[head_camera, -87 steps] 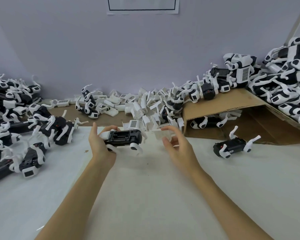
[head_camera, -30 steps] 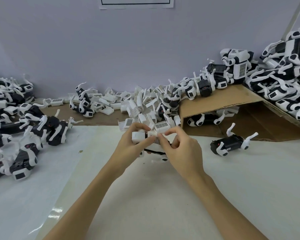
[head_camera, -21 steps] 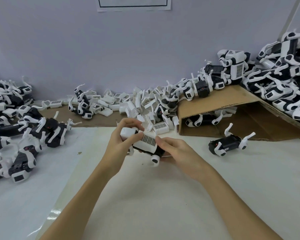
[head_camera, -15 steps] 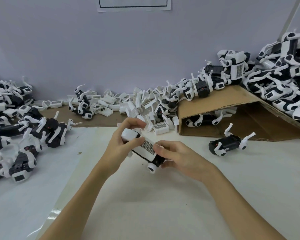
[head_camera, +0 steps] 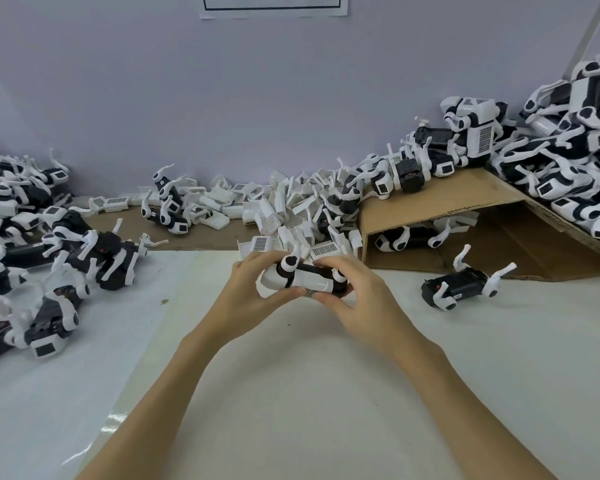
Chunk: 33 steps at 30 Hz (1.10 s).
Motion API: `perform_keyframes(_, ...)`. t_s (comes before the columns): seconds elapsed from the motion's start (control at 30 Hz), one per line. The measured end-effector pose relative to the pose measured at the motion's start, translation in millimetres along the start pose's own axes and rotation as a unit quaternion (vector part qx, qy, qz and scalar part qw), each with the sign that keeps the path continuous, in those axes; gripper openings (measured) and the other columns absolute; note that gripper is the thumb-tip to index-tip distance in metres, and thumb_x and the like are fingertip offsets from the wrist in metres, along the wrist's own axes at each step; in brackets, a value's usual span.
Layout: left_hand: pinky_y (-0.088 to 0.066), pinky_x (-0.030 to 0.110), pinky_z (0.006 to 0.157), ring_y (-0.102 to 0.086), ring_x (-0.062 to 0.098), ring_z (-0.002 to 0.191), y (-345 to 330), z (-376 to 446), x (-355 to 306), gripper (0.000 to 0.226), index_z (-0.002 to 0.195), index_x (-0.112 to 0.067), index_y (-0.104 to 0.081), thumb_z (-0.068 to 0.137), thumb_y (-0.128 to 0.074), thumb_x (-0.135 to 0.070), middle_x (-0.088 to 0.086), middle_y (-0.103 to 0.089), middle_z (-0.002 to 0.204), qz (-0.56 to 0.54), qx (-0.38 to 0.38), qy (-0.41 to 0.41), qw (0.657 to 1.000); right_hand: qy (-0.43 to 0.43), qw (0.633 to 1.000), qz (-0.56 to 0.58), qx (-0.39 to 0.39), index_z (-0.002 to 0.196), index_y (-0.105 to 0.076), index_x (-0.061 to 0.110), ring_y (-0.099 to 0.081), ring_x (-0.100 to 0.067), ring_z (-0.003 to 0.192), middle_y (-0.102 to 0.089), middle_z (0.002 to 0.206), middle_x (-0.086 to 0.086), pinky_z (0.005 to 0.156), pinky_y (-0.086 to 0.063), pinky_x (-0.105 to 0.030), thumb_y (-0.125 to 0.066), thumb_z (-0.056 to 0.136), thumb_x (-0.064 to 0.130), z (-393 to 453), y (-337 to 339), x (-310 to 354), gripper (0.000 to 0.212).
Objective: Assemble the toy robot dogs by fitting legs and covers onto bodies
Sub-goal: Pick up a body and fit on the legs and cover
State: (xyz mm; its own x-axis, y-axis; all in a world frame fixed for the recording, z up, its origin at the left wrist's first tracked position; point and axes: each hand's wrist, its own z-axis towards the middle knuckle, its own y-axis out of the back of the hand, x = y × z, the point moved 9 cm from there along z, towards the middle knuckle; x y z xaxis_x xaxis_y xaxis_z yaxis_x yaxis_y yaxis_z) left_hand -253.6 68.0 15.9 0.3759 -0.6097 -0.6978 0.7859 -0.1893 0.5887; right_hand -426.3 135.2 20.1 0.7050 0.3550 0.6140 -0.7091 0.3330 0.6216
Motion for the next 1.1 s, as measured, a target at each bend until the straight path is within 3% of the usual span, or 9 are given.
perform_keyframes(0.07, -0.031, 0.013, 0.108, -0.048, 0.000, 0.125, -2.8, 0.4, 3.2, 0.045, 0.123, -0.050, -0.065, 0.080, -0.073, -0.062, -0.036, -0.059, 0.125, -0.013, 0.007, 0.012, 1.000, -0.005, 1.000, -0.004, -0.002, 0.130, -0.067, 0.024, -0.060, -0.007, 0.114, -0.063, 0.124, 0.016, 0.095, -0.052, -0.032, -0.080, 0.091, 0.036, -0.6, 0.2, 0.6, 0.043)
perform_keyframes(0.17, -0.037, 0.038, 0.116, -0.056, 0.013, 0.125, -3.6, 1.9, -1.6, 0.041, 0.124, -0.041, -0.068, 0.086, -0.075, -0.055, -0.024, -0.067, 0.124, -0.022, 0.000, 0.000, 1.000, -0.016, 1.000, 0.013, -0.021, 0.122, -0.070, 0.024, -0.062, -0.009, 0.109, -0.065, 0.118, 0.017, 0.089, -0.054, -0.037, -0.082, 0.089, 0.037, -1.0, 3.4, 1.7, 0.038)
perform_keyframes(0.23, -0.039, 0.051, 0.113, -0.062, 0.018, 0.119, -3.9, 2.7, -10.0, 0.036, 0.123, -0.030, -0.070, 0.091, -0.078, -0.045, -0.015, -0.072, 0.119, -0.026, -0.006, -0.023, 0.999, -0.025, 0.999, 0.022, -0.038, 0.119, -0.071, 0.023, -0.063, -0.011, 0.105, -0.066, 0.114, 0.016, 0.085, -0.055, -0.039, -0.083, 0.088, 0.038, -0.5, 6.8, 2.3, 0.036)
perform_keyframes(0.33, -0.041, 0.058, 0.109, -0.065, 0.022, 0.114, -1.5, 3.5, -16.7, 0.031, 0.122, -0.024, -0.070, 0.095, -0.079, -0.038, -0.010, -0.075, 0.114, -0.035, -0.016, -0.043, 0.998, -0.029, 0.998, 0.024, -0.054, 0.117, -0.072, 0.023, -0.064, -0.014, 0.103, -0.066, 0.112, 0.013, 0.081, -0.056, -0.043, -0.083, 0.087, 0.039, 0.5, 10.3, 6.1, 0.036)
perform_keyframes(0.47, -0.038, 0.053, 0.112, -0.064, 0.018, 0.113, 0.9, 2.1, -16.9, 0.031, 0.121, -0.023, -0.069, 0.097, -0.078, -0.041, -0.011, -0.074, 0.113, -0.032, -0.026, -0.057, 0.998, -0.030, 0.998, 0.028, -0.047, 0.120, -0.071, 0.025, -0.064, -0.013, 0.107, -0.065, 0.116, 0.014, 0.085, -0.057, -0.041, -0.081, 0.087, 0.046, 0.1, 9.1, 7.2, 0.041)
perform_keyframes(0.57, -0.031, 0.038, 0.113, -0.057, 0.006, 0.118, -1.8, -0.2, -14.6, 0.037, 0.123, -0.026, -0.068, 0.093, -0.076, -0.045, -0.018, -0.069, 0.117, -0.015, -0.031, -0.059, 0.998, -0.043, 0.999, 0.022, -0.002, 0.130, -0.066, 0.028, -0.061, -0.008, 0.116, -0.062, 0.124, 0.015, 0.095, -0.054, -0.037, -0.086, 0.084, 0.038, -0.4, 1.0, 0.7, 0.051)
perform_keyframes(0.67, -0.026, 0.028, 0.108, -0.054, 0.004, 0.121, -9.0, -1.3, -23.8, 0.035, 0.120, -0.026, -0.067, 0.094, -0.078, -0.046, -0.024, -0.063, 0.120, 0.047, -0.033, -0.107, 0.993, -0.059, 0.997, -0.045, 0.013, 0.130, -0.065, 0.028, -0.058, -0.018, 0.115, -0.060, 0.124, 0.015, 0.096, -0.052, -0.042, -0.085, 0.086, 0.032, -2.8, -7.5, -5.2, 0.049)
perform_keyframes(0.9, -0.029, 0.033, 0.106, -0.037, -0.021, 0.120, -8.9, -0.4, -32.0, 0.042, 0.116, -0.020, -0.070, 0.082, -0.093, -0.027, -0.037, -0.055, 0.112, 0.107, -0.070, -0.141, 0.982, -0.095, 0.995, -0.024, -0.005, 0.112, -0.069, 0.028, -0.062, -0.016, 0.109, -0.064, 0.113, 0.016, 0.093, -0.050, -0.053, -0.087, 0.084, 0.029, -1.8, -4.4, -10.1, 0.034)
perform_keyframes(1.1, -0.012, 0.023, 0.114, -0.053, -0.002, 0.114, 1.8, 1.6, -30.7, 0.038, 0.115, -0.027, -0.068, 0.084, -0.084, -0.043, -0.030, -0.060, 0.109, 0.098, -0.077, -0.127, 0.984, -0.085, 0.995, -0.047, 0.010, 0.121, -0.067, 0.030, -0.061, -0.017, 0.111, -0.062, 0.117, 0.017, 0.097, -0.049, -0.052, -0.085, 0.086, 0.034, -1.8, -4.7, -7.1, 0.039)
